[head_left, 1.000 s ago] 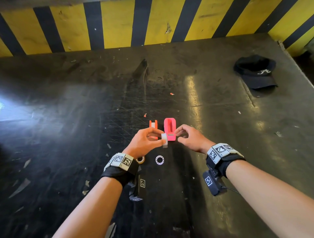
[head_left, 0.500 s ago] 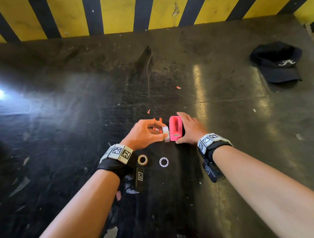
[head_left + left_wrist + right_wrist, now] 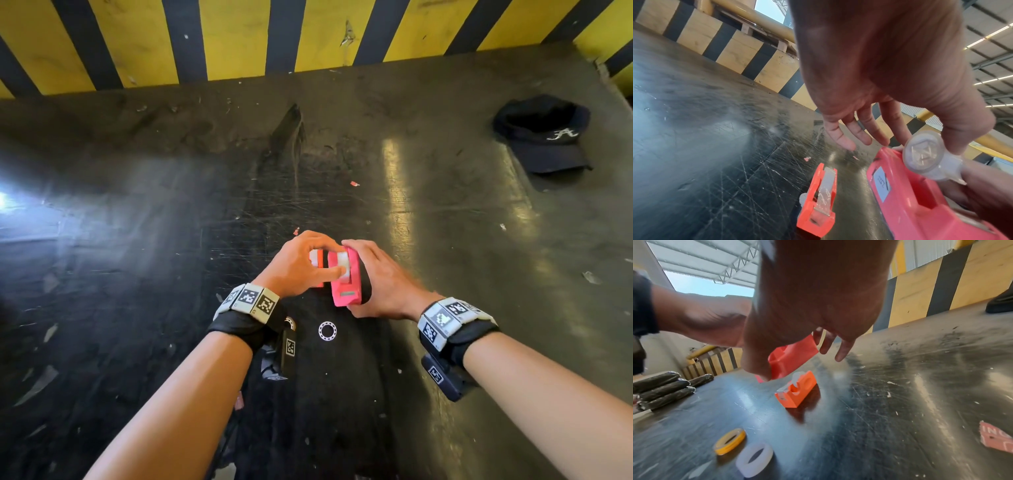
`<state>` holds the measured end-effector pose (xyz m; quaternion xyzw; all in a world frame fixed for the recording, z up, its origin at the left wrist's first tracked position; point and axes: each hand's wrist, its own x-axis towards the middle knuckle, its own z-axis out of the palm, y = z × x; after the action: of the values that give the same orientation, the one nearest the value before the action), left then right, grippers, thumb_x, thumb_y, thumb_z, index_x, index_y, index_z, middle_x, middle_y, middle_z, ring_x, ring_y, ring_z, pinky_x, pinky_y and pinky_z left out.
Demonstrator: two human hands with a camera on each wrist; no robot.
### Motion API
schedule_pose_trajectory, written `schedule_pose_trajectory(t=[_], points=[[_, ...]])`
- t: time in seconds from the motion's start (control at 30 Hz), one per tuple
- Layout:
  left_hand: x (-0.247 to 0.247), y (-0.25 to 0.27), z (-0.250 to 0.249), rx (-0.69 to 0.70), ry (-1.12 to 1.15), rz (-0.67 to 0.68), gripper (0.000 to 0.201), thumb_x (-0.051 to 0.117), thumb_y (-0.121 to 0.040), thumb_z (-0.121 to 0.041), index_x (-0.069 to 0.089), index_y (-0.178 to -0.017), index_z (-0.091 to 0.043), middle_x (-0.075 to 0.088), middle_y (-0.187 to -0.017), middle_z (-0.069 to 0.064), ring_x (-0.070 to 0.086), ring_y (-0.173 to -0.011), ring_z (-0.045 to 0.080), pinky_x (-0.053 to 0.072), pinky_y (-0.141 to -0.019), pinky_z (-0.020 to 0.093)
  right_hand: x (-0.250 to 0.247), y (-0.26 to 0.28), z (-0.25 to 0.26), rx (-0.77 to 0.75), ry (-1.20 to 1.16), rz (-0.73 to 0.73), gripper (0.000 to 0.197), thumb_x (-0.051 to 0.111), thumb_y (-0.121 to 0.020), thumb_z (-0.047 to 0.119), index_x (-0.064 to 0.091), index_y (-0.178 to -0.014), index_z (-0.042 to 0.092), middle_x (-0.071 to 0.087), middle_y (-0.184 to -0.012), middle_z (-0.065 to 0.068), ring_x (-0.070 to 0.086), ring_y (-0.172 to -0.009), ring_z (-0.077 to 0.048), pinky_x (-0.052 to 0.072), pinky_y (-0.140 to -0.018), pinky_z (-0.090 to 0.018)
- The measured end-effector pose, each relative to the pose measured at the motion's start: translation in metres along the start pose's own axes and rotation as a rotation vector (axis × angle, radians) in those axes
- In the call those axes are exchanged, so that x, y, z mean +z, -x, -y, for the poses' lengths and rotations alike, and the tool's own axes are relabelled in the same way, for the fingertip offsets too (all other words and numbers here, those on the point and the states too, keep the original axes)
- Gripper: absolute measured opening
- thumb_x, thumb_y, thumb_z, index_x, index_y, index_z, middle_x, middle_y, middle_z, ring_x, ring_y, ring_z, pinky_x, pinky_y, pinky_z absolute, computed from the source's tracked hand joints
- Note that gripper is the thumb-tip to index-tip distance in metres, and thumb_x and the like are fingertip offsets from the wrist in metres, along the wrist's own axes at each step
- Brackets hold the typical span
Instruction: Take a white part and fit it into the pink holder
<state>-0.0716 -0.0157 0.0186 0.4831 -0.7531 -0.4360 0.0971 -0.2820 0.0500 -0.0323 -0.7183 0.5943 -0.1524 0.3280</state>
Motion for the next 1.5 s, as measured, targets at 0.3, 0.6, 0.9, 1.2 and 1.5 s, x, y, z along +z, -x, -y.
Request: schedule_pose_trajectory(t=[0.3, 0.6, 0.9, 1.2, 1.5], points=[[0.006, 0.014, -0.011, 0.037, -0.12, -0.011, 0.038, 0.085, -0.078, -0.036, 0.077, -0.114, -0.027, 0.047, -0.143, -0.009, 0.051, -0.122, 0.009, 0.048, -0.103, 0.035, -0.007, 0.027, 0.022, -0.002, -0.021, -0.035, 0.118, 0.093, -0.059, 0.039, 0.027, -0.157, 0.029, 0.034, -0.153, 0.008, 0.056, -0.125, -0.02, 0.053, -0.099, -0.041], [0.003, 0.029, -0.031, 0.035, -0.411, 0.051, 0.037, 0.078, -0.077, -0.048, 0.075, -0.113, -0.037, 0.041, -0.149, -0.013, 0.043, -0.135, 0.015, 0.05, -0.1, 0.05, -0.006, 0.043, 0.033, -0.014, -0.054, -0.045, 0.113, 0.094, -0.061, 0.039, 0.031, -0.154, 0.029, 0.037, -0.15, 0.01, 0.056, -0.125, -0.019, 0.048, -0.101, -0.03], [0.007, 0.036, -0.03, 0.084, -0.194, -0.049, 0.032, 0.079, -0.084, -0.035, 0.063, -0.112, -0.03, 0.06, -0.126, -0.007, 0.069, -0.1, 0.01, 0.053, -0.093, 0.028, -0.009, 0.048, 0.036, 0.01, -0.123, -0.082, 0.107, 0.093, -0.06, 0.042, 0.032, -0.147, 0.036, 0.044, -0.139, 0.008, 0.056, -0.117, -0.016, 0.051, -0.099, -0.036], [0.003, 0.041, -0.029, 0.085, -0.047, -0.117, 0.017, 0.07, -0.091, -0.021, 0.06, -0.104, -0.024, 0.067, -0.109, -0.002, 0.075, -0.089, 0.014, 0.063, -0.082, 0.045, -0.008, 0.046, 0.031, -0.028, -0.111, -0.071, 0.09, 0.094, -0.062, 0.039, 0.043, -0.136, 0.032, 0.042, -0.133, 0.011, 0.05, -0.113, -0.008, 0.042, -0.093, -0.025], [-0.001, 0.046, -0.029, 0.196, -0.213, -0.079, 0.027, 0.084, -0.079, -0.03, 0.071, -0.102, -0.026, 0.065, -0.124, -0.008, 0.072, -0.096, 0.012, 0.061, -0.086, 0.038, -0.01, 0.039, 0.033, -0.03, -0.086, -0.068, 0.09, 0.095, -0.06, 0.038, 0.043, -0.133, 0.032, 0.042, -0.131, 0.012, 0.051, -0.111, -0.01, 0.041, -0.09, -0.024]])
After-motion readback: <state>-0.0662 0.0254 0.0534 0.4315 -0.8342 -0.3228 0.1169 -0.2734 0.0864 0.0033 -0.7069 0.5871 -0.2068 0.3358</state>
